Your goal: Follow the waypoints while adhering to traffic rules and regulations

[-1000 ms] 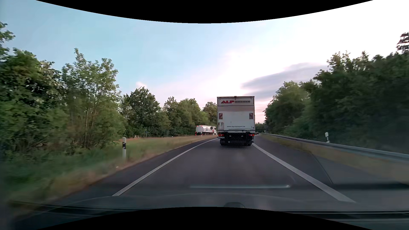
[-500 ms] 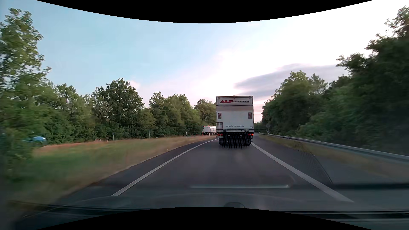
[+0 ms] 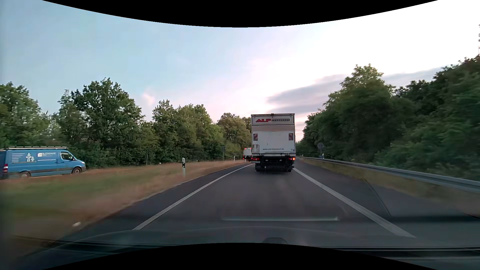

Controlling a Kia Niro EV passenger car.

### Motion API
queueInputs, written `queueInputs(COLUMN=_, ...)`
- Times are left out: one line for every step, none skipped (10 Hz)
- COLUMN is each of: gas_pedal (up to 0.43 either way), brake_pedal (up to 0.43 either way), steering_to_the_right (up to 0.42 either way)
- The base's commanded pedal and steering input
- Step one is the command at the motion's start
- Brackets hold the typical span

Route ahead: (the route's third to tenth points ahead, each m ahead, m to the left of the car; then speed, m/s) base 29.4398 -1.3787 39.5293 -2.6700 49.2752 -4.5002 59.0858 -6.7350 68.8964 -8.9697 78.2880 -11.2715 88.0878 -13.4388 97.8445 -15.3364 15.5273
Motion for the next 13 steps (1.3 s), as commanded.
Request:
queueInputs(gas_pedal=0.079, brake_pedal=0.0, steering_to_the_right=0.022)
queueInputs(gas_pedal=0.079, brake_pedal=0.0, steering_to_the_right=0.022)
queueInputs(gas_pedal=0.079, brake_pedal=0.0, steering_to_the_right=0.021)
queueInputs(gas_pedal=0.079, brake_pedal=0.0, steering_to_the_right=0.021)
queueInputs(gas_pedal=0.079, brake_pedal=0.0, steering_to_the_right=0.021)
queueInputs(gas_pedal=0.079, brake_pedal=0.0, steering_to_the_right=0.021)
queueInputs(gas_pedal=0.079, brake_pedal=0.0, steering_to_the_right=0.021)
queueInputs(gas_pedal=0.079, brake_pedal=0.0, steering_to_the_right=0.02)
queueInputs(gas_pedal=0.079, brake_pedal=0.0, steering_to_the_right=0.021)
queueInputs(gas_pedal=0.079, brake_pedal=0.0, steering_to_the_right=0.021)
queueInputs(gas_pedal=0.079, brake_pedal=0.0, steering_to_the_right=0.021)
queueInputs(gas_pedal=0.079, brake_pedal=0.0, steering_to_the_right=0.02)
queueInputs(gas_pedal=0.079, brake_pedal=0.0, steering_to_the_right=0.019)
